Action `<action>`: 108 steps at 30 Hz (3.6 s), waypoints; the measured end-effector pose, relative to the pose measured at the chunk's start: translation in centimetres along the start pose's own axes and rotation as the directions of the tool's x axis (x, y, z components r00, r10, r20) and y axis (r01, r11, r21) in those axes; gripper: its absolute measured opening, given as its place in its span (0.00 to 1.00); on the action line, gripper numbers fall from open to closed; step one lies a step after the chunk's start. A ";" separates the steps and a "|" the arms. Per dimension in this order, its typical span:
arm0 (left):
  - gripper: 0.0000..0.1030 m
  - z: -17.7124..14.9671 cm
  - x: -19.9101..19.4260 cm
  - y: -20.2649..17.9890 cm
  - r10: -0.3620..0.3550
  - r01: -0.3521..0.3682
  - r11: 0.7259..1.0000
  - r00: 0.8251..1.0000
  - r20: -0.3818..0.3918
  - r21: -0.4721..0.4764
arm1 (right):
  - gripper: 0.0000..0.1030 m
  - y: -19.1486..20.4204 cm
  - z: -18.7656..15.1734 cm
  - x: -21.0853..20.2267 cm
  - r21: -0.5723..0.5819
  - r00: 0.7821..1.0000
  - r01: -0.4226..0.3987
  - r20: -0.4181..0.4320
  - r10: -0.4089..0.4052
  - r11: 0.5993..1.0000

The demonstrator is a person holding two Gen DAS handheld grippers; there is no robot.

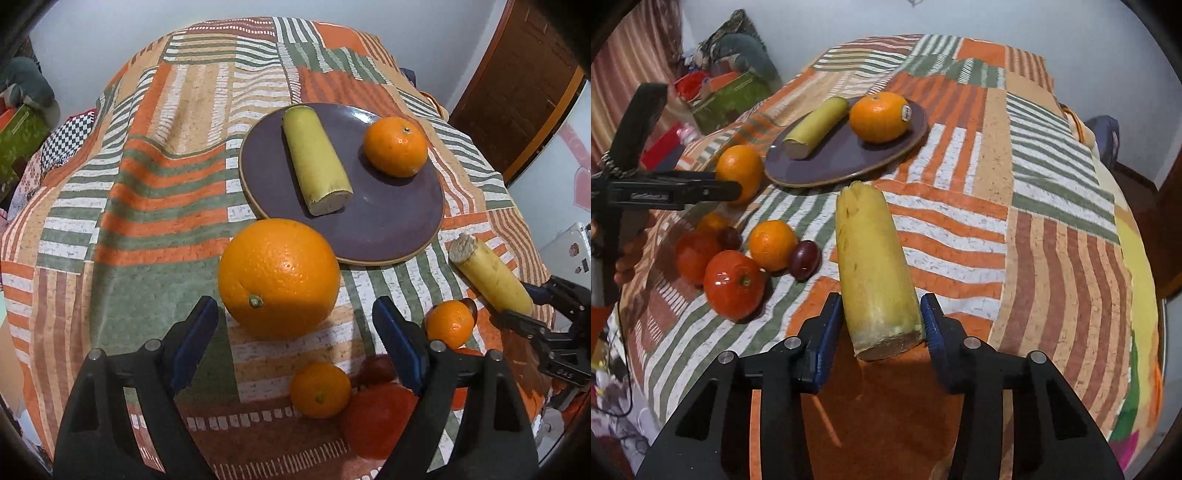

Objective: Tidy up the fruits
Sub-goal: 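Lift the squash with right tool while left tool grips the large orange, then set the squash and the orange onto the plate and open both tools, then withdraw from the plate and grasp a red tomato with left tool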

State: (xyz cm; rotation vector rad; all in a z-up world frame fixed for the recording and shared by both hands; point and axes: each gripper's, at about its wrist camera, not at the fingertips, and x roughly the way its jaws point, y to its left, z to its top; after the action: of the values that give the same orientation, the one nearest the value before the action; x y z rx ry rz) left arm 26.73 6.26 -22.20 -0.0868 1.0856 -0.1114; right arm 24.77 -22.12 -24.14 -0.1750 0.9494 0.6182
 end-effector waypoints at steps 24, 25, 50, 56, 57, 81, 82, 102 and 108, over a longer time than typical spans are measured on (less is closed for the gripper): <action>0.66 0.8 -0.4 2.5 -0.058 0.061 0.996 0.998 0.036 -0.063 | 0.35 0.8 5.0 1.0 0.063 0.995 -0.031 0.096 0.025 0.998; 0.66 0.7 -0.6 2.4 -0.055 0.057 0.997 0.998 0.042 -0.060 | 0.35 1.2 5.4 0.6 0.059 0.994 -0.031 0.109 0.025 0.998; 0.54 5.9 -3.3 3.0 -0.074 0.084 0.995 0.980 0.183 -0.048 | 0.35 5.3 13.8 4.9 0.096 0.988 -0.052 0.152 0.037 0.994; 0.46 8.2 -2.1 2.6 -0.068 0.074 0.997 0.977 0.202 -0.024 | 0.35 5.2 15.8 6.8 0.114 0.992 -0.033 0.122 0.019 0.993; 0.46 8.3 -1.8 2.7 -0.062 0.069 0.997 0.979 0.195 -0.027 | 0.35 5.1 16.1 7.0 0.116 0.993 -0.031 0.116 0.018 0.993; 0.46 5.4 -3.3 2.9 -0.047 0.052 0.998 0.984 0.174 -0.026 | 0.36 5.6 16.5 5.5 0.022 0.993 0.051 0.106 -0.053 0.998; 0.46 5.3 -3.8 2.6 -0.042 0.046 0.999 0.983 0.181 -0.021 | 0.39 5.7 16.3 4.8 0.017 0.992 0.049 0.114 -0.051 0.999; 0.69 -2.5 -11.6 -1.3 0.022 -0.018 1.000 0.975 0.223 -0.017 | 0.58 7.7 7.2 -6.0 -0.036 0.973 0.028 0.228 -0.019 0.999; 0.70 -5.3 -11.0 -2.4 0.029 -0.029 1.000 0.983 0.183 -0.003 | 0.59 8.4 4.2 -5.9 -0.046 0.976 0.023 0.216 -0.013 0.999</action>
State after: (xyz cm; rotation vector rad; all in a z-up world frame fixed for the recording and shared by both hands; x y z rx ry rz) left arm 16.90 5.22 -14.72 -0.0797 0.9029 -0.0751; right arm 20.50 -16.07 -15.97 -0.1556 0.7232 0.6301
